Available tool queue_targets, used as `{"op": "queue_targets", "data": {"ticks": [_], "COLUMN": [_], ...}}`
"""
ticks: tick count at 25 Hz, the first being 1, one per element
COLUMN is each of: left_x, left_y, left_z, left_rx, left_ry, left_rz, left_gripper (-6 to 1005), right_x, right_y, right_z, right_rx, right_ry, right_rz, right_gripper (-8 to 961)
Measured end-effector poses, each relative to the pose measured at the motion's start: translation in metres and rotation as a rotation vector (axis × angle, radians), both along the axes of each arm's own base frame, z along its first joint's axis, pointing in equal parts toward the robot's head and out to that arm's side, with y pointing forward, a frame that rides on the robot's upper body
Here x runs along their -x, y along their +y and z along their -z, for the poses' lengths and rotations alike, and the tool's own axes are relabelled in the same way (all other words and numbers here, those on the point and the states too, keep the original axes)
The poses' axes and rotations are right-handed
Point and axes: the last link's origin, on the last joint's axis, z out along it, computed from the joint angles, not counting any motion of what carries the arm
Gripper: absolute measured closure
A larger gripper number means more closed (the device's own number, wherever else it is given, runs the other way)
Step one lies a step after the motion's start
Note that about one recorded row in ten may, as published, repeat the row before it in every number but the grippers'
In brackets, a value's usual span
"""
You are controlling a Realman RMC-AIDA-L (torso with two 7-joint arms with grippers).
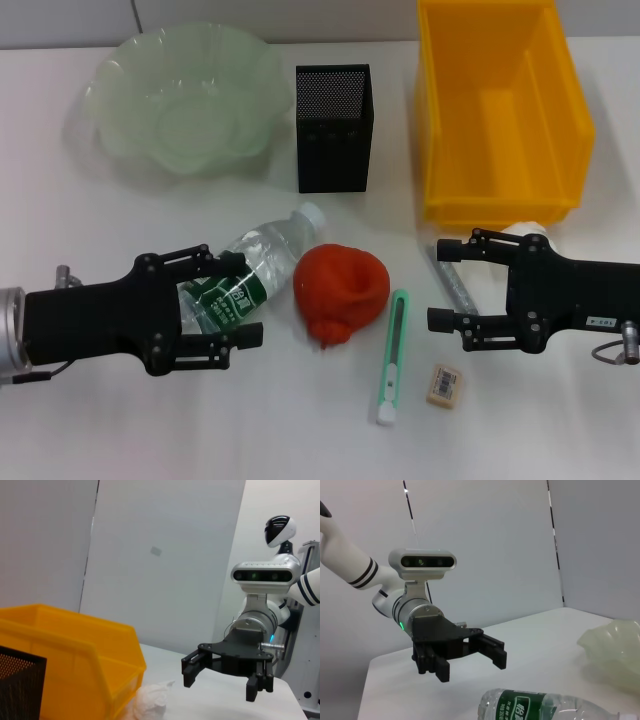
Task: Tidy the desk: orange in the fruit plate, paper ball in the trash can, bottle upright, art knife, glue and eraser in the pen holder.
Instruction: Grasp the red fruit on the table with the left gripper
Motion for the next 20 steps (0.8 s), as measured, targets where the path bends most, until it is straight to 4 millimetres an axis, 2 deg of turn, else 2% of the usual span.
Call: {"op": "queue_targets", "data": {"ticks": [2,4,8,9,10,11,15,16,19,20], "left_x": [-0.001,-0.010,-0.010,-0.022,-0.022,-0.034,-0.040,-0.051,-0.054,-0.061], "left_y": [0.001,0.012,0.012,0.031,0.031,0.047,0.054,0.066,0.072,0.081], "left_z": [0.000,-0.002,-0.002,-0.001,-0.001,0.005,0.009,0.020,0.025,0.032], "left_rx": [0.000,-0.014,-0.014,-0.033,-0.033,-0.041,-0.045,-0.020,-0.010,0.009], "left_ry": [-0.001,-0.002,-0.002,0.027,0.027,0.075,0.105,0.191,0.234,0.297], "left_rz": [0.004,0.032,0.032,0.068,0.068,0.097,0.114,0.147,0.153,0.181], "left_gripper": [167,167,167,167,167,168,168,168,168,168], "right_x": [0.000,-0.001,-0.001,-0.001,-0.002,-0.002,-0.004,-0.005,-0.006,-0.007], "right_y": [0.000,0.000,0.000,0.000,-0.001,-0.001,-0.002,-0.003,-0.002,-0.002], "right_z": [0.000,0.001,0.001,0.001,0.001,0.001,0.000,-0.001,-0.002,-0.003], "right_rx": [0.000,0.000,0.000,0.000,0.000,0.000,-0.001,-0.001,-0.007,-0.009], "right_ry": [-0.001,-0.002,-0.002,-0.002,-0.002,-0.002,-0.005,-0.005,-0.004,-0.004], "right_rz": [0.002,0.005,0.006,0.007,0.009,0.011,0.017,0.020,0.028,0.030], "right_gripper": [127,127,127,127,127,127,126,126,126,126]}}
